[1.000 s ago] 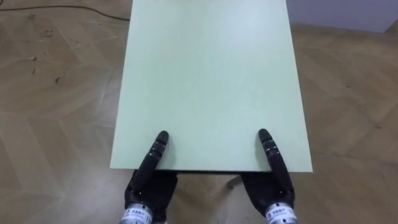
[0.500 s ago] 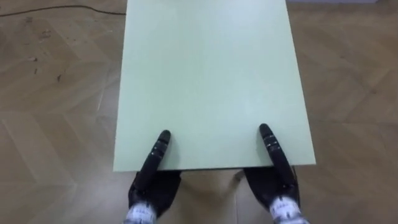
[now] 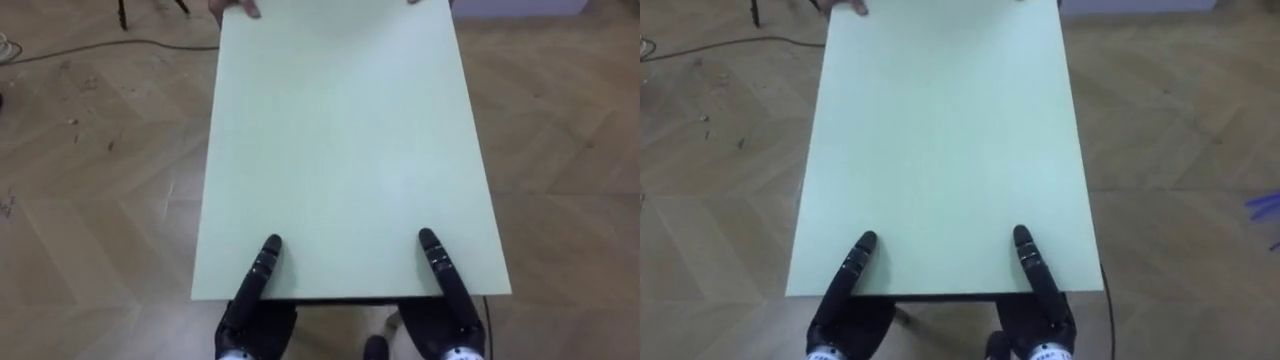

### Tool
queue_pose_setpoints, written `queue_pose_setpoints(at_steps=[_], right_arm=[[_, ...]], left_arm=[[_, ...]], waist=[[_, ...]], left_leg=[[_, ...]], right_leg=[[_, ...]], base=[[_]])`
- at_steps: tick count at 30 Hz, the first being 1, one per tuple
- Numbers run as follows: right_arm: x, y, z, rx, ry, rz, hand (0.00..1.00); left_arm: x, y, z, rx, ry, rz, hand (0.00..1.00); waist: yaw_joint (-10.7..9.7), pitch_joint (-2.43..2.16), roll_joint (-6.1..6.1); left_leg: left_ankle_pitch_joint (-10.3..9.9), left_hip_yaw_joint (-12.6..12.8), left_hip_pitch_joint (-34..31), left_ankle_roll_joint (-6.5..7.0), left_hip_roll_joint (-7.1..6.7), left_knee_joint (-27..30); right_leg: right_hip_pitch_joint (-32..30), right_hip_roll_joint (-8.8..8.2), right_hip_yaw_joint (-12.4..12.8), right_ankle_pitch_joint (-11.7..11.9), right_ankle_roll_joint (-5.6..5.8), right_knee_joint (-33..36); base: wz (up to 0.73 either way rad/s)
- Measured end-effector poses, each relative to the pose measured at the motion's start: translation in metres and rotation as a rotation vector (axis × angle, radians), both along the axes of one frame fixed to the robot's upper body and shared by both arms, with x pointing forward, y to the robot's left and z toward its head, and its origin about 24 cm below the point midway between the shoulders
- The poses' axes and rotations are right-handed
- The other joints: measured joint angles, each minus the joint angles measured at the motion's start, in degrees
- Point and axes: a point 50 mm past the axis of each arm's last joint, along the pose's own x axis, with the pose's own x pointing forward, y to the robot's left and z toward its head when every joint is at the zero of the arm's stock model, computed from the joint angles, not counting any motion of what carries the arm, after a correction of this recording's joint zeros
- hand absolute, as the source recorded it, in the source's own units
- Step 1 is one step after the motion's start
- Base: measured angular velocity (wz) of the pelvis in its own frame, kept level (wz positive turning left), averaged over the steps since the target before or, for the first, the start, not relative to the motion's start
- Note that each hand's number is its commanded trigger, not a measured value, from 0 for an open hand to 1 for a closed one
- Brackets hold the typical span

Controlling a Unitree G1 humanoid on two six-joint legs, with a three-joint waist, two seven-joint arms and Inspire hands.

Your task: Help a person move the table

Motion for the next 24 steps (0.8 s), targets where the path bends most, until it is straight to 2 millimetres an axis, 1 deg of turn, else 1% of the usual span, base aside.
queue_pose_setpoints(at_steps=[1,2,3,4,5,6,7,8,9,10,13,18,20,21,23,24], right_arm=[[-0.006,0.000,-0.003,0.016,0.017,-0.022,1.00],[-0.008,-0.001,-0.003,0.024,0.018,-0.034,1.00],[-0.010,-0.001,-0.003,0.031,0.014,-0.053,1.00],[-0.008,0.002,-0.001,0.041,0.000,-0.051,1.00],[-0.007,0.004,0.000,0.043,-0.002,-0.043,1.00],[-0.005,0.004,0.000,0.039,0.007,-0.038,1.00],[-0.003,0.006,0.001,0.046,0.010,-0.030,1.00],[-0.003,0.007,0.001,0.047,0.013,-0.028,1.00],[-0.004,0.011,0.001,0.057,0.014,-0.030,1.00],[-0.005,0.012,0.000,0.057,0.017,-0.027,1.00],[-0.006,0.012,0.000,0.059,0.018,-0.031,1.00],[-0.005,0.013,0.000,0.069,0.017,-0.026,1.00],[-0.004,0.013,0.001,0.069,0.012,-0.023,1.00],[-0.004,0.013,0.001,0.068,0.009,-0.023,1.00],[-0.003,0.012,0.001,0.066,0.002,-0.024,1.00],[-0.003,0.012,0.001,0.065,0.001,-0.022,1.00]], left_arm=[[0.000,-0.003,0.000,0.008,0.006,-0.021,1.00],[0.001,-0.004,0.001,0.011,0.004,-0.028,1.00],[0.002,-0.004,0.001,0.020,-0.002,-0.038,1.00],[0.004,-0.002,0.004,0.022,-0.013,-0.034,1.00],[0.004,-0.001,0.004,0.023,-0.014,-0.030,1.00],[0.004,-0.001,0.004,0.022,-0.010,-0.029,1.00],[0.005,0.002,0.006,0.033,-0.020,-0.027,1.00],[0.006,0.005,0.006,0.041,-0.022,-0.026,1.00],[0.006,0.009,0.006,0.055,-0.023,-0.025,1.00],[0.006,0.011,0.006,0.062,-0.022,-0.027,1.00],[0.005,0.011,0.006,0.065,-0.023,-0.026,1.00],[0.006,0.013,0.007,0.072,-0.031,-0.025,1.00],[0.006,0.013,0.007,0.073,-0.037,-0.023,1.00],[0.006,0.013,0.007,0.072,-0.038,-0.024,1.00],[0.007,0.012,0.008,0.068,-0.041,-0.024,1.00],[0.007,0.012,0.008,0.068,-0.041,-0.025,1.00]], waist=[[-0.2,-0.09,-0.18],[-0.3,-0.01,-0.52],[-0.2,-0.23,-1.20],[0.7,-0.18,-2.10],[1.6,-0.22,-2.00],[3.5,-0.47,-1.15],[5.5,-0.44,-0.84],[6.0,-0.45,-0.90],[5.9,-0.38,-1.09],[5.9,-0.36,-1.22],[6.0,-0.33,-1.42],[6.3,-0.42,-1.76],[6.3,-0.37,-1.89],[6.2,-0.37,-1.90],[6.0,-0.39,-1.88],[5.9,-0.39,-1.85]], left_leg=[[0.7,3.4,0.6,-1.13,2.06,-0.8],[1.3,5.2,1.0,-1.82,2.79,-1.5],[2.1,8.1,1.4,-2.99,3.75,-2.4],[2.3,9.3,1.2,-3.50,3.58,-2.1],[2.4,9.5,1.0,-3.94,3.55,-1.7],[2.6,8.9,1.2,-4.39,4.17,-2.1],[2.8,7.8,1.4,-4.66,4.87,-3.2],[2.9,7.6,1.6,-4.85,5.38,-3.8],[3.5,7.2,2.0,-5.00,5.73,-4.9],[4.0,7.3,2.5,-5.05,5.76,-5.8],[4.5,7.3,3.1,-5.09,5.69,-6.8],[4.7,6.5,2.5,-5.33,6.18,-7.3],[4.7,5.8,2.1,-5.47,6.27,-7.4],[4.9,5.0,1.9,-5.62,6.26,-7.4],[4.9,3.4,1.0,-5.77,6.29,-6.7],[4.9,2.8,0.7,-5.80,6.31,-6.5]], right_leg=[[0.6,-0.46,2.0,-7.9,-1.37,9.2],[1.3,-1.05,2.8,-11.1,-0.84,12.3],[2.9,-1.83,4.5,-15.9,0.19,15.7],[3.8,-1.39,7.1,-18.1,0.49,13.8],[3.9,-0.48,7.9,-18.0,-0.38,12.4],[4.6,1.89,9.0,-15.8,-1.01,8.7],[5.9,3.94,9.1,-13.2,-1.96,4.5],[6.7,4.85,9.0,-12.0,-2.25,2.6],[8.1,5.48,8.5,-10.4,-2.49,-0.2],[8.8,5.62,8.3,-9.8,-2.52,-1.7],[9.4,5.68,8.1,-9.4,-2.48,-2.8],[10.0,5.98,6.6,-8.6,-2.84,-4.7],[10.0,5.73,4.6,-8.6,-2.96,-4.9],[10.1,5.40,2.8,-8.7,-3.09,-4.7],[10.2,5.10,0.6,-9.2,-3.53,-4.7],[10.3,5.07,0.1,-9.3,-3.62,-4.7]], base=[[0.72],[0.71],[0.30],[0.00],[-0.66],[-1.00],[-0.91],[-0.46],[-0.07],[0.00],[0.00],[0.07],[0.18],[0.30],[0.40],[0.46]])
